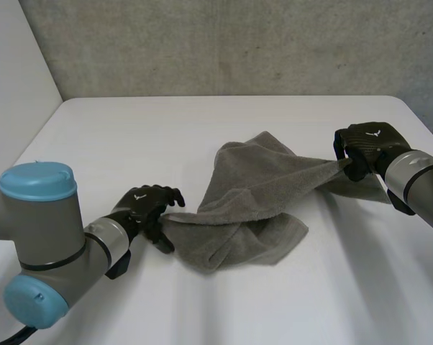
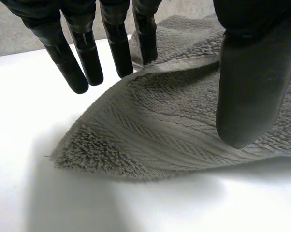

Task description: Fold the towel.

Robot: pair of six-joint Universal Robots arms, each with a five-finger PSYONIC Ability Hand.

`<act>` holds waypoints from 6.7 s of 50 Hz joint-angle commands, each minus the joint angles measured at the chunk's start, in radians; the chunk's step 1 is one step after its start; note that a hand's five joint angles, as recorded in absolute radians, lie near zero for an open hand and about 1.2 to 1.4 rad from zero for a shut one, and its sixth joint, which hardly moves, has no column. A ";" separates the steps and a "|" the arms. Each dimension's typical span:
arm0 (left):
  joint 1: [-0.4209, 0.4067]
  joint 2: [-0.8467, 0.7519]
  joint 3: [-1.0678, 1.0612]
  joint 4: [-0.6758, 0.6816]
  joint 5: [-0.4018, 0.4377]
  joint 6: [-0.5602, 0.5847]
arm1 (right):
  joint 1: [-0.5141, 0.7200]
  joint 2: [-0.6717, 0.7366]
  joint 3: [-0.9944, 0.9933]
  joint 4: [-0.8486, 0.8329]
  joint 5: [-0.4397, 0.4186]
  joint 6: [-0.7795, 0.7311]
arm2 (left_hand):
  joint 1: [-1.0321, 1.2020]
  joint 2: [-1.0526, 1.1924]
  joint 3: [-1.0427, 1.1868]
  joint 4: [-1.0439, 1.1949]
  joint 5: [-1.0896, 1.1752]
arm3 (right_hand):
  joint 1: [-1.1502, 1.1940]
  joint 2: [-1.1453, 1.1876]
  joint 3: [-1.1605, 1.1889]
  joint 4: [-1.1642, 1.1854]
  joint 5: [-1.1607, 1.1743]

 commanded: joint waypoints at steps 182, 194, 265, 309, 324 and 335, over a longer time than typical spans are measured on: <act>0.223 0.029 -0.062 0.318 0.029 0.390 | 0.156 0.306 -0.214 -0.029 -0.042 -0.243 | 0.858 0.872 0.861 0.863 0.679 | -0.523 -0.506 -0.525 -0.526 -0.536; 0.239 0.026 -0.064 0.318 0.028 0.382 | 0.129 0.280 -0.110 -0.034 0.092 -0.195 | 0.858 0.872 0.861 0.863 0.679 | -0.605 -0.588 -0.607 -0.609 -0.618; 0.320 0.288 -0.061 0.180 0.026 0.390 | 0.021 -0.013 -0.128 0.089 0.075 -0.324 | 0.858 0.872 0.861 0.863 0.679 | 0.069 0.086 0.067 0.066 0.056; 0.262 -0.181 0.361 0.054 0.038 0.457 | -0.022 0.344 -0.384 0.049 -0.171 -0.915 | 0.858 0.872 0.861 0.863 0.679 | 0.069 0.086 0.067 0.066 0.056; 0.259 -0.361 0.550 0.053 -0.012 0.455 | -0.009 0.603 -0.647 0.043 -0.169 -0.741 | 0.858 0.872 0.861 0.863 0.679 | 0.069 0.086 0.067 0.066 0.056; 0.219 -0.346 0.567 -0.010 -0.052 0.455 | 0.012 0.604 -0.729 0.018 -0.148 -0.610 | -0.357 -0.343 -0.354 -0.353 -0.536 | -1.153 -1.136 -1.155 -1.156 -1.166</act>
